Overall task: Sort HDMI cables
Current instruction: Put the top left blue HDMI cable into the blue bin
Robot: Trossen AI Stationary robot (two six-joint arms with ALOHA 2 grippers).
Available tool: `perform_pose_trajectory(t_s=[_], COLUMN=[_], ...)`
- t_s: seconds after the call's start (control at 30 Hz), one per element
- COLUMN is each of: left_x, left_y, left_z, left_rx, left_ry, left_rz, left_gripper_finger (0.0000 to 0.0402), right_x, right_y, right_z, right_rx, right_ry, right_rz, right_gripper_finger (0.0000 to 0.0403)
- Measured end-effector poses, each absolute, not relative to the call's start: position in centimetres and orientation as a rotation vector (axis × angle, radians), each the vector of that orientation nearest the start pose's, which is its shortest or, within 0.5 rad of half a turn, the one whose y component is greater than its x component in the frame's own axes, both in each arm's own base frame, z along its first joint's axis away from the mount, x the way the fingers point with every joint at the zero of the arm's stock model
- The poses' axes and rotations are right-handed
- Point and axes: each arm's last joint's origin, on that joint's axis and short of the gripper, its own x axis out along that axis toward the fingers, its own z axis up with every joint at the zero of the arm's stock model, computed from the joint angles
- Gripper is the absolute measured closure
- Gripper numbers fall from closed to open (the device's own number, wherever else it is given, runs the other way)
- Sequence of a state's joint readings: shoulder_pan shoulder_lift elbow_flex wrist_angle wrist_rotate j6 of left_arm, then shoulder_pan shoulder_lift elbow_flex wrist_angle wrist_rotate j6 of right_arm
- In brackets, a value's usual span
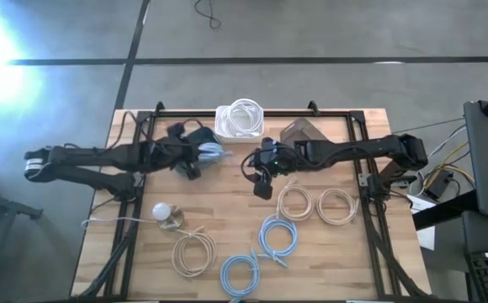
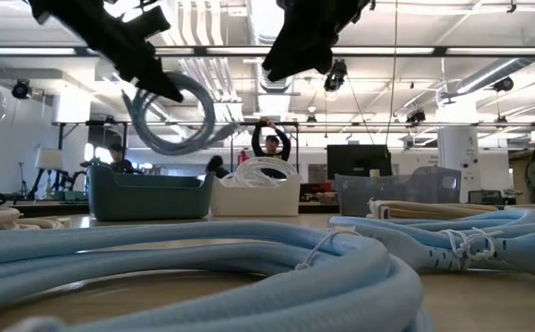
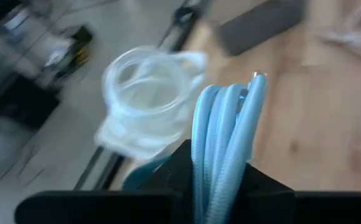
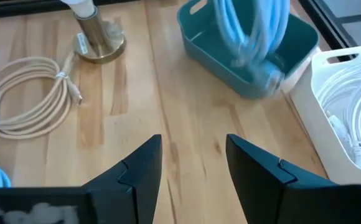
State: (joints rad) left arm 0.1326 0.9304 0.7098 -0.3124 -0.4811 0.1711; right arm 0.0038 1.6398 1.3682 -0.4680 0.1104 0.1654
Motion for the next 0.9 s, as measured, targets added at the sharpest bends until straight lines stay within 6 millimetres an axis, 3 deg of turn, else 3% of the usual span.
perform_pose_trajectory(t_s=[0.23, 0.57, 0.9], left_x=[17.1, 16.3, 15.9], left_y=[4.9, 7.8, 9.4], left_z=[27.5, 24.0, 21.7], left_rx=[0.156, -0.053, -0.082], left_ry=[0.707, 0.761, 0.838], left_rz=[0.731, 0.759, 0.825], left_gripper_finger=[0.0366, 0.0365, 0.0363], right_x=[36.2, 36.3, 36.4], right_y=[-0.2, -0.2, -0.1], right_z=[28.4, 27.0, 26.8], right_rx=[0.113, 0.111, 0.112], right_ry=[0.759, 0.796, 0.799], right_rz=[-0.162, -0.165, -0.162], right_gripper_finger=[0.0229, 0.0229, 0.0229])
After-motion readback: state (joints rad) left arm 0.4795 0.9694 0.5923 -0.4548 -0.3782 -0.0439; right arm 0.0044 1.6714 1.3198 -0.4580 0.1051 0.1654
